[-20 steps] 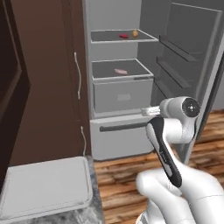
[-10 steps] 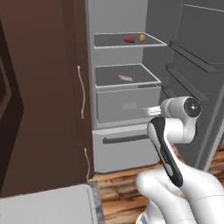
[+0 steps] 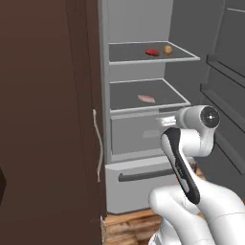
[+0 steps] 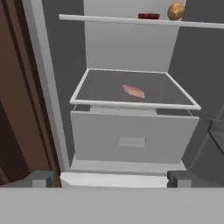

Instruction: Place one onion and one steak in each tupperware on the nearby counter, to pack two identical lunches.

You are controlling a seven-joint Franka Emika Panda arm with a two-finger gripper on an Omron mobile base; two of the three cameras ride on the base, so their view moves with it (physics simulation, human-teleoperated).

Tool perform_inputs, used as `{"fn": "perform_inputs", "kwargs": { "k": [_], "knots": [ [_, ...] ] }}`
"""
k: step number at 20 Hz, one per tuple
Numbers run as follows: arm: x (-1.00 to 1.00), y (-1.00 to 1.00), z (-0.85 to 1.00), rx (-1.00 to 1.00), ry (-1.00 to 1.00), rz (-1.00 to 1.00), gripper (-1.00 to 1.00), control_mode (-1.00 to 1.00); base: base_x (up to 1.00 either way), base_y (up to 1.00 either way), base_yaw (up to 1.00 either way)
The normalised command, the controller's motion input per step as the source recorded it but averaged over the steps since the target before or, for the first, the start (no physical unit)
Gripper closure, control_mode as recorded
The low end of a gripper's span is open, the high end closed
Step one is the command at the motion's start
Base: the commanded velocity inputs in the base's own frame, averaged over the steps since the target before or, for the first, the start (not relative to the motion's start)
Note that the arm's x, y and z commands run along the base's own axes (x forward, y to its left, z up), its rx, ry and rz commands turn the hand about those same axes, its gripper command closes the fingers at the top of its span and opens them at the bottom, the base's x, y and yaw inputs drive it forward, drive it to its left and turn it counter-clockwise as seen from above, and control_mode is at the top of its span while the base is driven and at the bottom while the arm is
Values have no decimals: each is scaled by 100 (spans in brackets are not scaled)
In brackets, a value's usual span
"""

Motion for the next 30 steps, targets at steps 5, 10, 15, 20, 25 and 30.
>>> {"fn": "perform_inputs", "kwargs": {
  "k": [5,10,15,20,25,30],
  "knots": [
    [0,0,0,0,0,0,-100,100,48,-35,-7],
    [0,0,0,0,0,0,-100,100,55,-20,-7],
    [0,0,0,0,0,0,-100,100,84,0,-2],
    [0,0,0,0,0,0,-100,100,63,0,0],
    [0,0,0,0,0,0,-100,100,41,-6,0],
    [0,-1,0,0,3,1,-100,-100,4,0,5]
  ]
}}
